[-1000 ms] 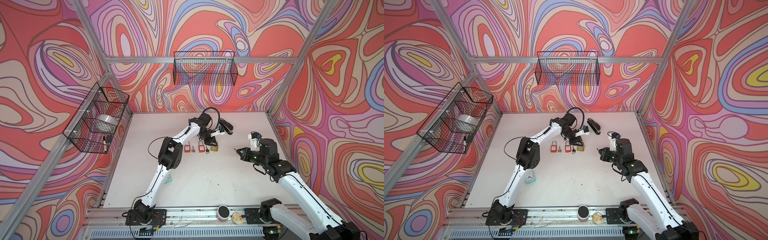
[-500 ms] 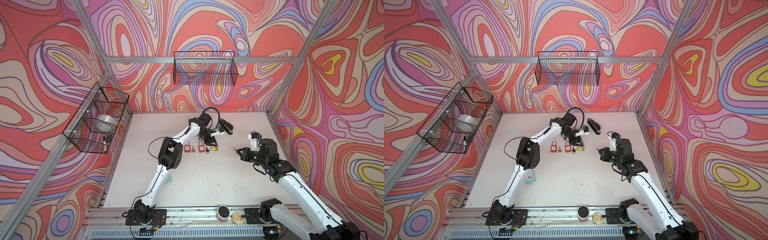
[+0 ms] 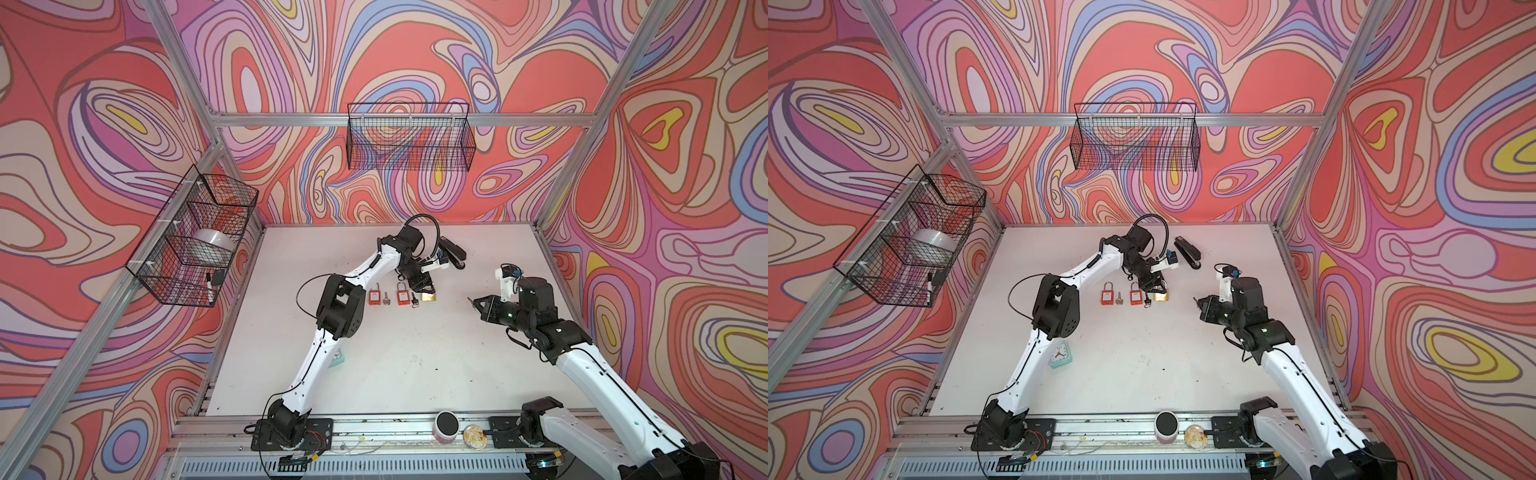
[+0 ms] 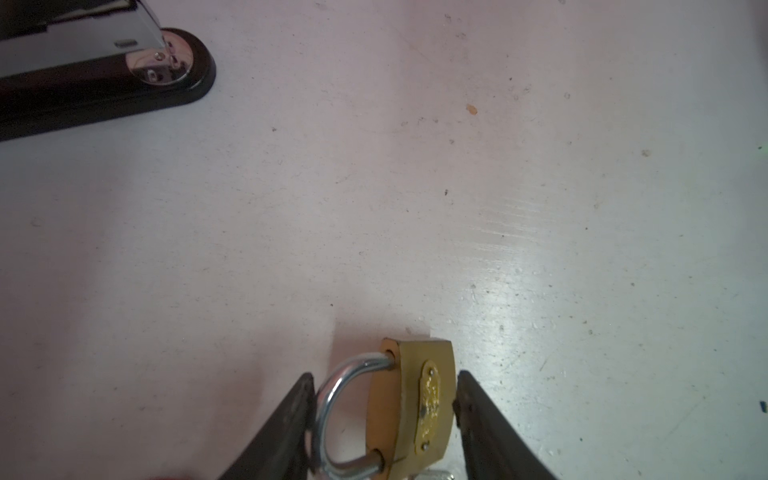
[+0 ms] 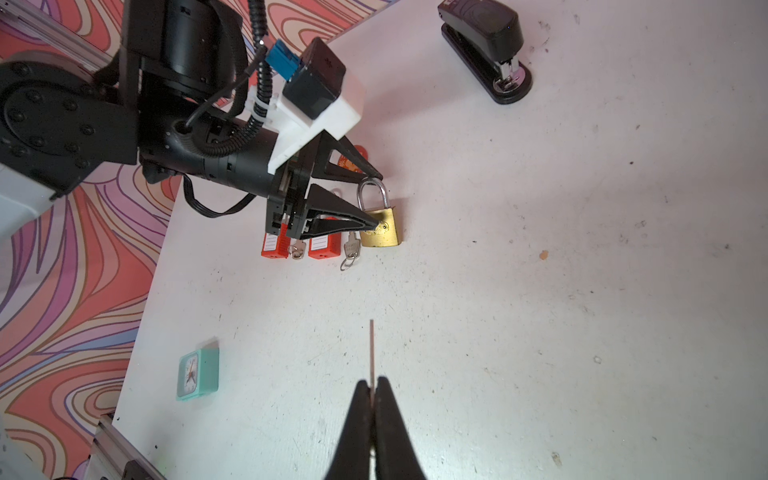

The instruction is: Lock with the key

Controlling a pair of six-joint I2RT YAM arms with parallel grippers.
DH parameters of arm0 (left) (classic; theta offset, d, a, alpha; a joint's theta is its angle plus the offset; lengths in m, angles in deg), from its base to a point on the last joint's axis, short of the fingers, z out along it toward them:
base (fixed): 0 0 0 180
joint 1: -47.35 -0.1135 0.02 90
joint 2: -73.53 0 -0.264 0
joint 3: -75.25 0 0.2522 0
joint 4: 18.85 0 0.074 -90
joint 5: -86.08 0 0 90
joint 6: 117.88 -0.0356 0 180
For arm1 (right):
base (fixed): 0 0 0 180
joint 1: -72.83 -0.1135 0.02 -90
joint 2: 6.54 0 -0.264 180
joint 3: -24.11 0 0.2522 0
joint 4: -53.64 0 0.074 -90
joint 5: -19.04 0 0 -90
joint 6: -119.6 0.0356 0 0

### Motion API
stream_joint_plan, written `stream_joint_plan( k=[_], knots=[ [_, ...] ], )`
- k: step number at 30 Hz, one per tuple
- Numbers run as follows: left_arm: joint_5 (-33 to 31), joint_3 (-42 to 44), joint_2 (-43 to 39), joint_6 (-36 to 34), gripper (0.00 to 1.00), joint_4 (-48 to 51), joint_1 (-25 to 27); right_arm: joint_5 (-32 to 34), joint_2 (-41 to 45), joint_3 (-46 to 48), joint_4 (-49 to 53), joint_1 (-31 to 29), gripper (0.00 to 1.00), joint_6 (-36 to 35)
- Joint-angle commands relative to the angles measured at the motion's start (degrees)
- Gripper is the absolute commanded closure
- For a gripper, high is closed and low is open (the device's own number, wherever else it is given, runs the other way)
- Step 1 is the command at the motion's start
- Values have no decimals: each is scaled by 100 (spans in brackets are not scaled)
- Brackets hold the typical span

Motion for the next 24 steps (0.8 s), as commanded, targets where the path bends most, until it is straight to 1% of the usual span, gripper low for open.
stream_joint_plan(
  k=[1,14,20,24],
  knots=[
    [-8,16,87,-128,38,211,26,-54,-36,-48,28,27,100,-128],
    [-78,-9,127,-140,29,527,104,-52,-64,-113,47,23,100,-173],
    [-290,-19,160,-2,29,435,114,-52,8,-64,54,27,100,-162],
    [-246,-19,140,38,29,282,112,-62,20,-57,74,22,100,-161]
  ],
)
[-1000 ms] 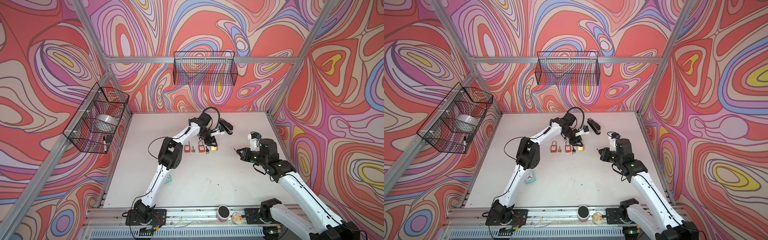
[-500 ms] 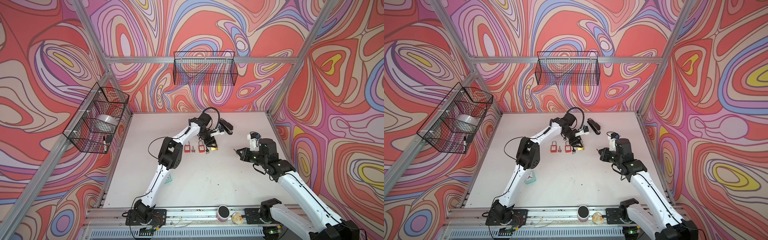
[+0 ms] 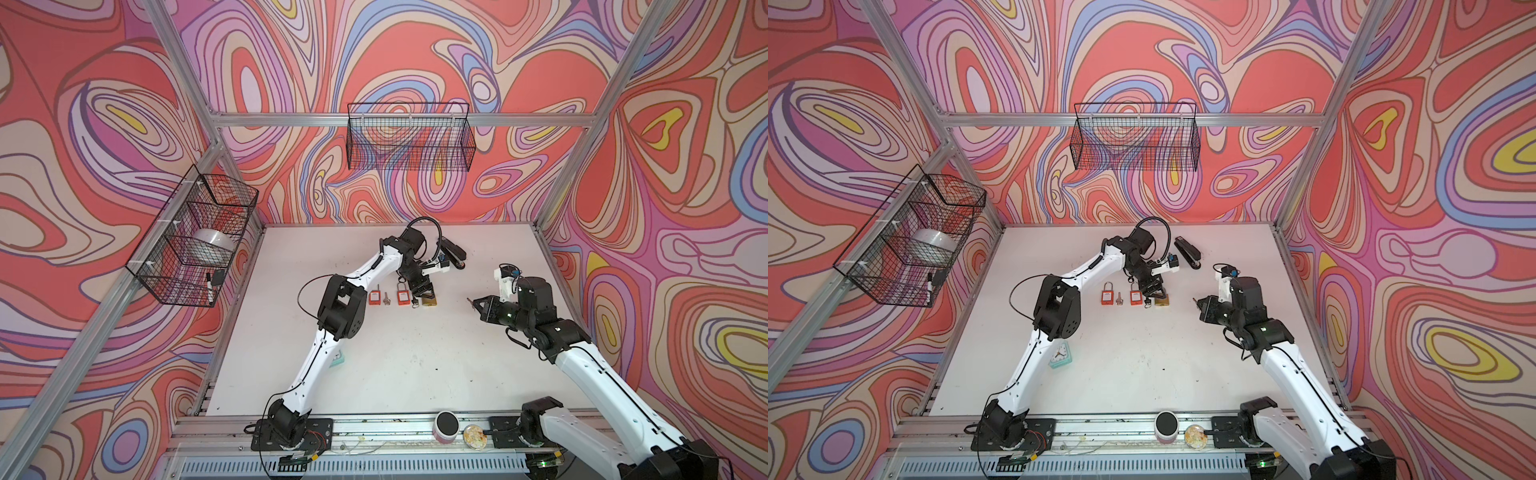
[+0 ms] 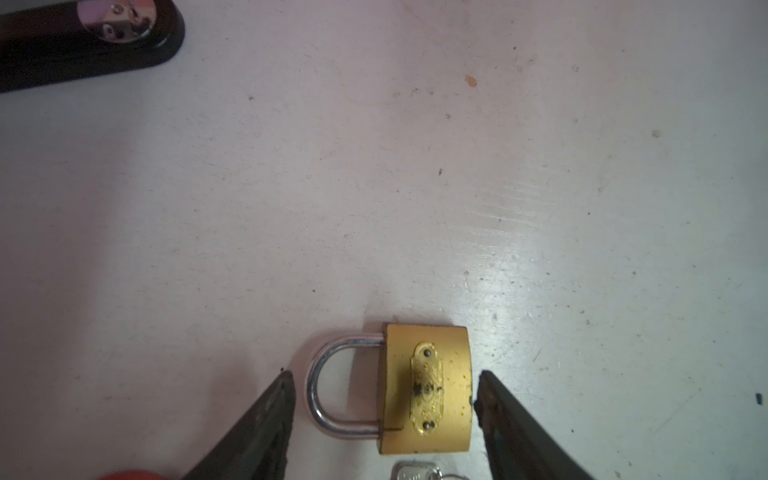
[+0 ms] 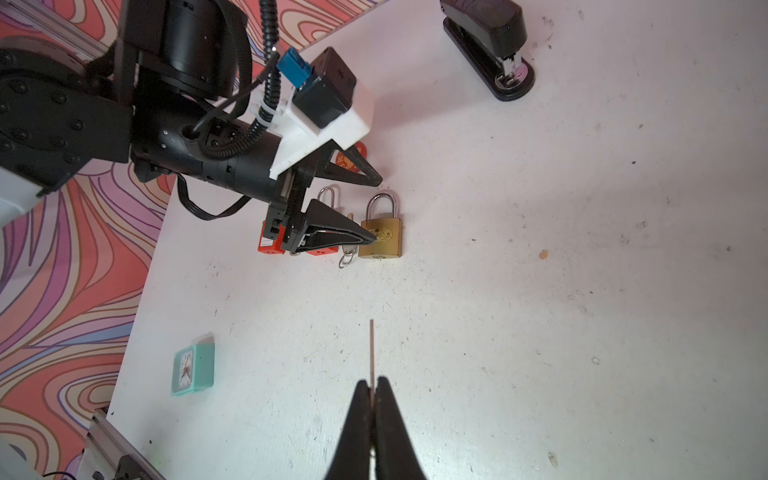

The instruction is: Lock with the key

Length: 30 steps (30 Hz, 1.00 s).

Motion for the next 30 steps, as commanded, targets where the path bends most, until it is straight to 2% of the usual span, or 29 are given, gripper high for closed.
stream_joint_plan(
  k=[1,5,9,12,16,23,30],
  knots=[
    [22,-17,114,46,30,-12,28,-41,59,-38,29,27,100,-46],
    [154,98,-154,262,30,-436,30,-139,-18,96,-178,27,100,154],
    [75,703,-771,560,29,-1343,10,-192,-171,366,-668,24,100,589],
    [-91,1244,-1307,1135,28,-2083,-22,-281,-395,677,-1341,27,100,1111],
    [-118,1862,-1958,1612,28,-2340,-122,-460,-880,1031,-2450,27,100,1760],
    [34,4090,-3599,2058,27,-3153,-144,-456,-1878,1182,-3740,19,100,2372],
    [-103,6118,-4723,3330,28,-4655,-131,-226,-2868,1366,-5061,1,100,3154]
  ],
)
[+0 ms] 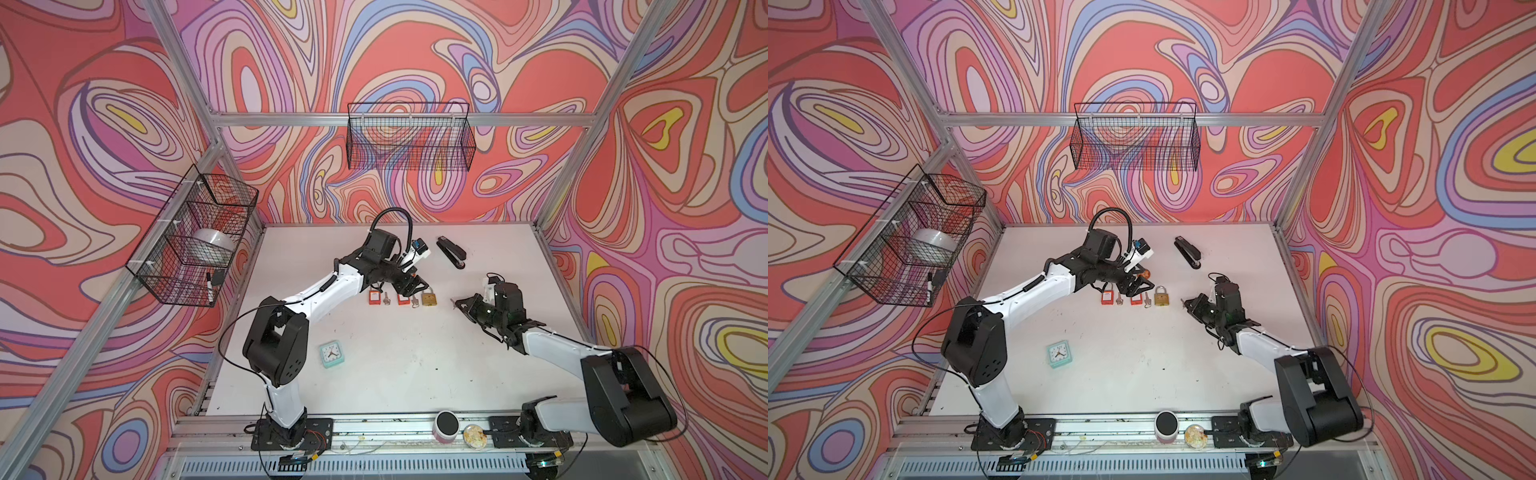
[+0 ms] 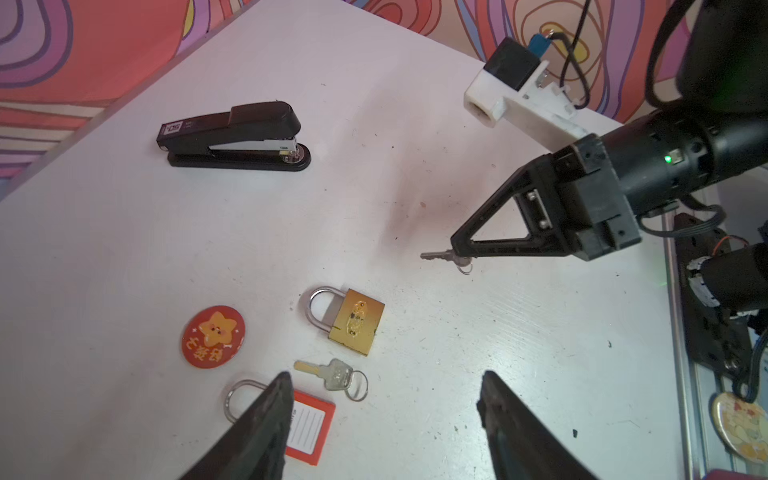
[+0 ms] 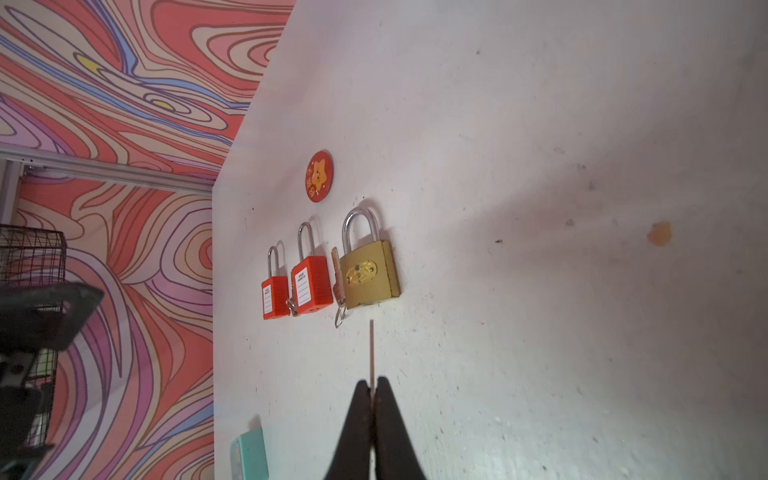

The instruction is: Lock with the key

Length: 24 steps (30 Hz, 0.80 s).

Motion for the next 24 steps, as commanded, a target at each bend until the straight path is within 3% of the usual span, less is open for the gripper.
stream_joint_plan(
  k=[1,8,14,24],
  knots=[
    [-58,731,-321,809,29,-908,8,151,-414,97,-994,-5,100,525],
    [-294,1658,-913,1019,30,-1206,60,71,-1404,-109,-1969,-50,100,958],
    [-322,1947,-1086,1131,30,-1282,69,567,-1877,-148,-2358,-135,100,1347],
    [-271,2000,-1084,1151,31,-1371,95,566,-2514,-458,-2567,-323,100,1527]
  ],
)
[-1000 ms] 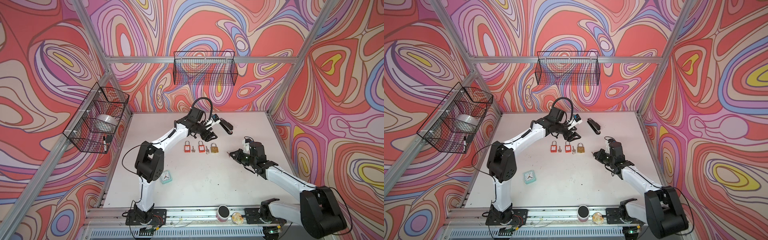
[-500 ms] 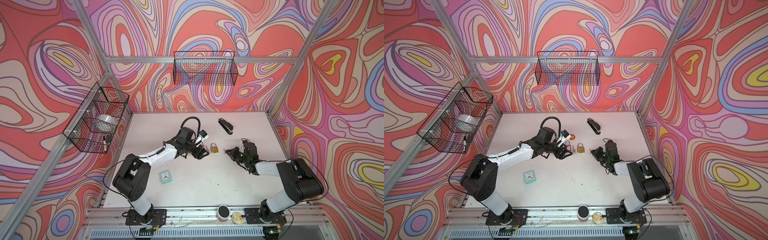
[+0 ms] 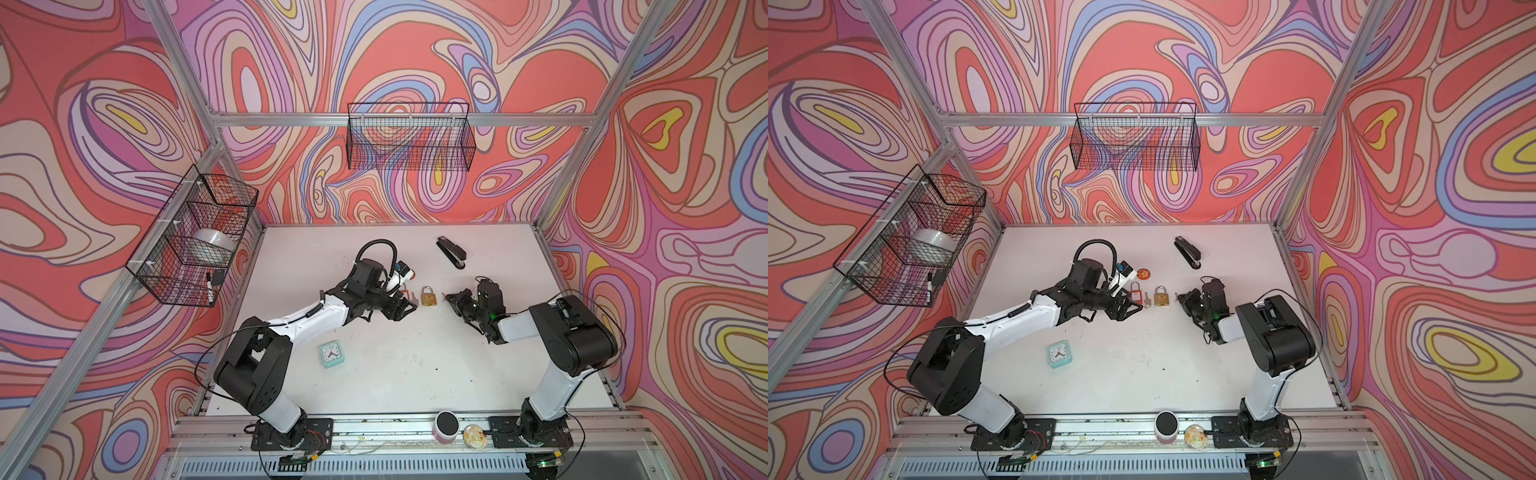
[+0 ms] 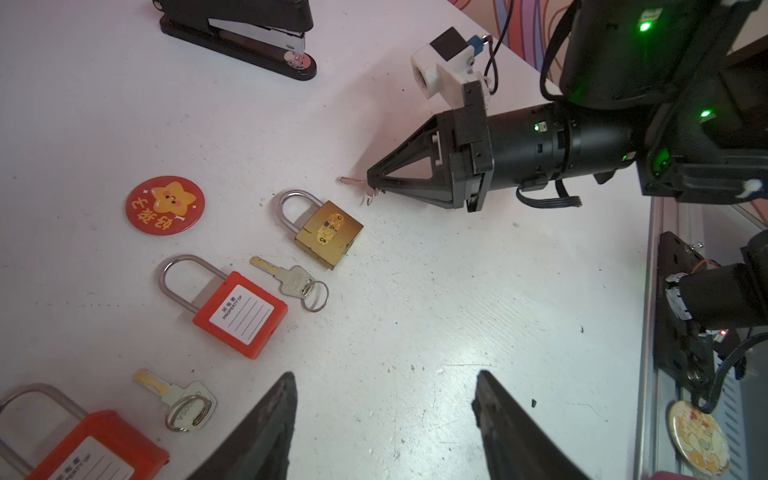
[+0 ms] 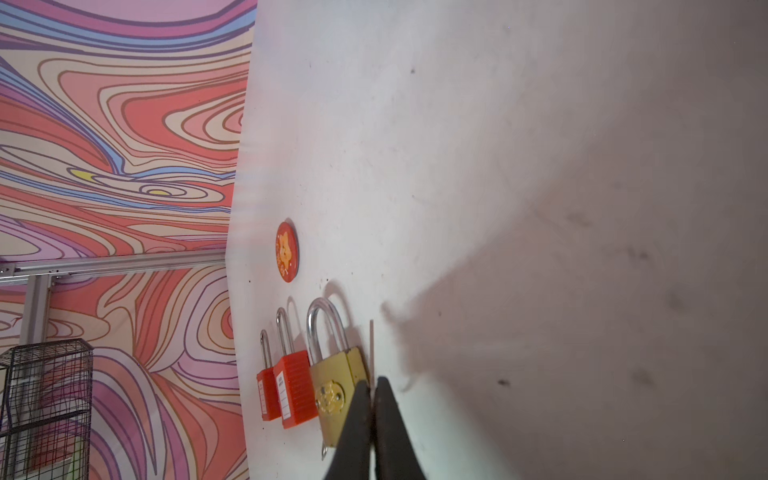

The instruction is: Lock with the key

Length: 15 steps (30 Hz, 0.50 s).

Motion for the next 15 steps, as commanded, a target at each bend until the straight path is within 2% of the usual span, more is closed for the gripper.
stream_joint_plan(
  k=[1,5,6,8,11,15],
  knots=[
    [30,0,-95,40,31,-120,41,166,-154,-35,-212,-94,100,165],
    [16,12,-104,27,31,-128,43,220,-199,-71,-79,-182,100,160],
    [21,8,-96,14,31,-120,41,275,-191,-51,-69,-219,96,158],
    [21,-9,-89,-6,31,-73,43,391,-134,2,-60,-248,82,150],
    [-32,-10,-134,-15,30,-16,41,672,129,126,63,-273,71,116],
    [-88,-57,-211,-50,30,98,41,964,799,4,957,-277,52,-372]
  ],
)
